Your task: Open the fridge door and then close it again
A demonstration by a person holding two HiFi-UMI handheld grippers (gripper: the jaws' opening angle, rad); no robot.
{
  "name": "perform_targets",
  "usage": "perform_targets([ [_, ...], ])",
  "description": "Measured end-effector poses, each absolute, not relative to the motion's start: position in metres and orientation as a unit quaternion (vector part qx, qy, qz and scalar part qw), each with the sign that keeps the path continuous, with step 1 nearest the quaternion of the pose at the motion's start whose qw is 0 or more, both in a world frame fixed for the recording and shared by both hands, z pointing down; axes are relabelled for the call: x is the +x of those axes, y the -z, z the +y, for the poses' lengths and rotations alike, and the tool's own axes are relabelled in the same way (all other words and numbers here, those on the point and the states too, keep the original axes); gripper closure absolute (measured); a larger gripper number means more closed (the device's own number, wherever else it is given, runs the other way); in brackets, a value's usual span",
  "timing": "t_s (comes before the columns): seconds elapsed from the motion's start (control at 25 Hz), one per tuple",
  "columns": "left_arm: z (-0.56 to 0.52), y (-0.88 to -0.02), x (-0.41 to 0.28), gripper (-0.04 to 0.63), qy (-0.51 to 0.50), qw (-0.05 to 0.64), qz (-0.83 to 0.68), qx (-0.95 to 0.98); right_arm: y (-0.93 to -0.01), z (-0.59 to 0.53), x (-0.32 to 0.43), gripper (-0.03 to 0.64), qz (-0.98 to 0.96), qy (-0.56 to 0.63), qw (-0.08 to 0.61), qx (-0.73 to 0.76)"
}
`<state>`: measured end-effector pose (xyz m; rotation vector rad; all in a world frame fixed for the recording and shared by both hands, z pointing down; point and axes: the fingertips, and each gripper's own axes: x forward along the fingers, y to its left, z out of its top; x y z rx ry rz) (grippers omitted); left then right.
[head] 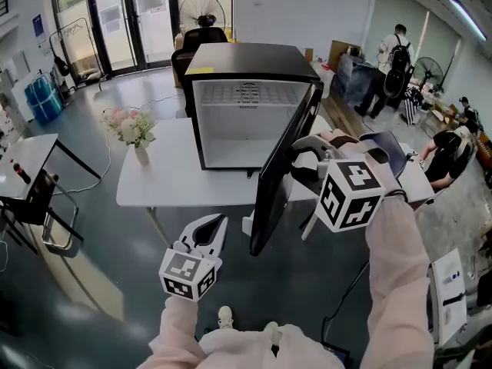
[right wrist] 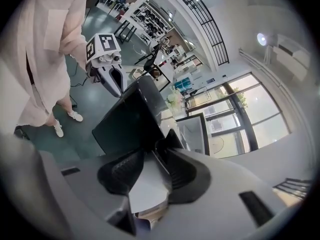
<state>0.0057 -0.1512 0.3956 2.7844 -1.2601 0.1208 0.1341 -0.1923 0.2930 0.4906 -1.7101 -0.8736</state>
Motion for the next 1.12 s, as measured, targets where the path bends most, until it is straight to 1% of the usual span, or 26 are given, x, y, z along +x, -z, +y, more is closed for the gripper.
perform_targets([
  [0.8,-0.105,-0.400,0.074,0.584,-0.037,0.045,-0.428,0.902,-0.293,-0.153,0.215,0.474,-0.701,0.396,0.563,0.186],
  [1.12,-0.098,-0.417,0.078,0.584,-0.040,0.049,-0.434,0.899,-0.299,-0.152,0.236,0.471,-0.687,0.410,0.572,0.180],
])
